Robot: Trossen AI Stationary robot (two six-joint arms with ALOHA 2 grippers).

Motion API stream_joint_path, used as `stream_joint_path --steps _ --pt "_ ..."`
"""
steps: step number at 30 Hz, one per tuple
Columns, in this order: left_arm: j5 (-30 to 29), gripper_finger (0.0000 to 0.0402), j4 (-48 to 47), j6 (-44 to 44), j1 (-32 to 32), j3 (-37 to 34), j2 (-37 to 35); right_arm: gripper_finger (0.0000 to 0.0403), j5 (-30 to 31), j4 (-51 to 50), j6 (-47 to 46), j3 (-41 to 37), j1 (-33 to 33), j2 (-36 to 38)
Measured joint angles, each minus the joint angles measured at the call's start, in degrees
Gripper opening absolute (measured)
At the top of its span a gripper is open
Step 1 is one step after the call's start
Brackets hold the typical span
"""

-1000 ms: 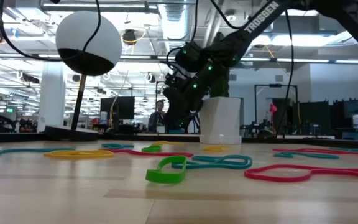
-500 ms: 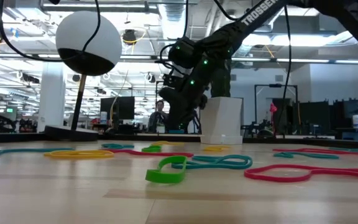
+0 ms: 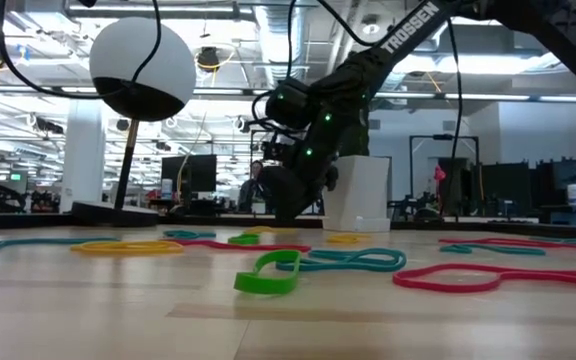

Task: Pick and place rubber bands into bin
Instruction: Adjust the flower pot to the right side of the table

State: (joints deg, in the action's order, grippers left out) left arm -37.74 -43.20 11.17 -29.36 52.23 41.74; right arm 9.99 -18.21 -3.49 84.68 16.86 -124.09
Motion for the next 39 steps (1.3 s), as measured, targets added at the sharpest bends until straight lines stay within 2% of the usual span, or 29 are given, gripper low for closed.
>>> stream_joint_path --steps 12,21,23,28,30,33,37,39 --pt "0.02 0.0066 -0.04 0.01 0.0 0.0 0.0 0.0103 0.43 1.1 -0.23 0.0 -1.32 0.02" --pt "0.02 0.0066 -0.69 0.04 0.0 0.0 0.02 0.0103 0.68 8.83 9.2 1.07 -3.65 0.48" --pt "0.03 0.0066 -1.07 0.65 0.0 0.0 0.0 0.0103 2.85 7.87 8.27 3.36 -4.51 0.48" --pt "0.64 0.0066 -1.2 1.5 0.0 0.0 0.0 0.0102 17.6 3.89 8.03 8.45 -7.38 0.59" --pt "1.21 0.0066 -1.18 1.52 0.0 0.0 0.0 0.01 21.09 3.49 7.38 8.96 -8.46 0.59" --pt "1.4 0.0066 -1.18 1.61 0.0 0.0 0.0 0.0083 21.0 3.43 6.09 9.07 -9.91 0.59" --pt "1.4 0.0066 -1.18 1.61 0.0 0.0 0.0 0.0023 20.89 -1.15 6.47 9.07 -10.71 0.57" --pt "1.4 0.0066 -1.18 1.59 0.0 0.0 0.02 0.0008 23.11 -4.25 6.49 9.07 -10.4 0.55"
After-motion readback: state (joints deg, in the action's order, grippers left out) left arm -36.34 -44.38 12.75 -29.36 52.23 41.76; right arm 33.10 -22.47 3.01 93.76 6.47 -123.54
